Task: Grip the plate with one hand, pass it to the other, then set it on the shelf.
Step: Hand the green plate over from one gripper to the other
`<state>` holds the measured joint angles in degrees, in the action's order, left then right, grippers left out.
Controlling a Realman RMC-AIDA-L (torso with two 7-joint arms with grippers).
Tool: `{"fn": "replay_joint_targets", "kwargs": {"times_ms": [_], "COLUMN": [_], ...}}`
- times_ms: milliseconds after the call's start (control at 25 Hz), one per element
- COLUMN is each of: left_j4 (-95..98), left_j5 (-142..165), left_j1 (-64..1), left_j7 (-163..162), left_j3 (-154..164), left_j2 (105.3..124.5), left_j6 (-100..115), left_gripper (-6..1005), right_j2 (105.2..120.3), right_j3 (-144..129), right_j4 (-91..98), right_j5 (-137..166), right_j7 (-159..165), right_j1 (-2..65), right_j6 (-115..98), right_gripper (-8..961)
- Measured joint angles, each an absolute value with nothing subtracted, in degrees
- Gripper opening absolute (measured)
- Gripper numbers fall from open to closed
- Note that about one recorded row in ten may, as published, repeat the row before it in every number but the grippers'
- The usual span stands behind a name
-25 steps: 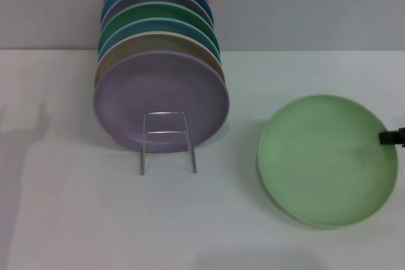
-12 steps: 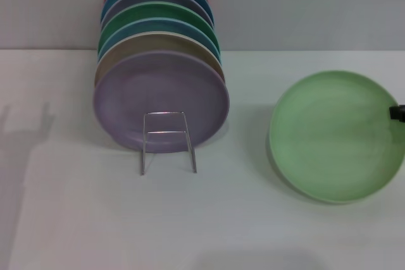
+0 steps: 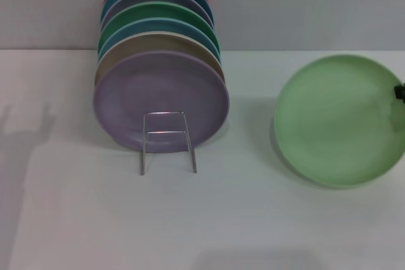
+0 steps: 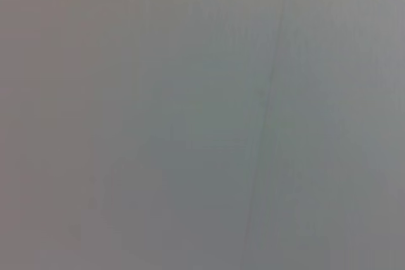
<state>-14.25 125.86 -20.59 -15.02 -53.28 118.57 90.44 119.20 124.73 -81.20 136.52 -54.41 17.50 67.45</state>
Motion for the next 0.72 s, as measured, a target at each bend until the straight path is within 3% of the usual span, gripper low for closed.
{"fn": "replay_joint_targets", "kwargs": {"times_ms": [720], "left_j4": [-15.6], "left_j5": [125.9], "left_j1": [-19.6], "left_j7": [-15.0], "left_j3": [-52.6], "left_j2": [118.56], "left_j6": [90.8], "left_gripper": [829], "right_j2": [119.24], "right_j3": [106.5], "right_j4": [-91.9], "right_j5": [142.9], "right_j7": [-54.4], "right_j1": [9.0], "right_j6": [45.6], "right_gripper": [21]}}
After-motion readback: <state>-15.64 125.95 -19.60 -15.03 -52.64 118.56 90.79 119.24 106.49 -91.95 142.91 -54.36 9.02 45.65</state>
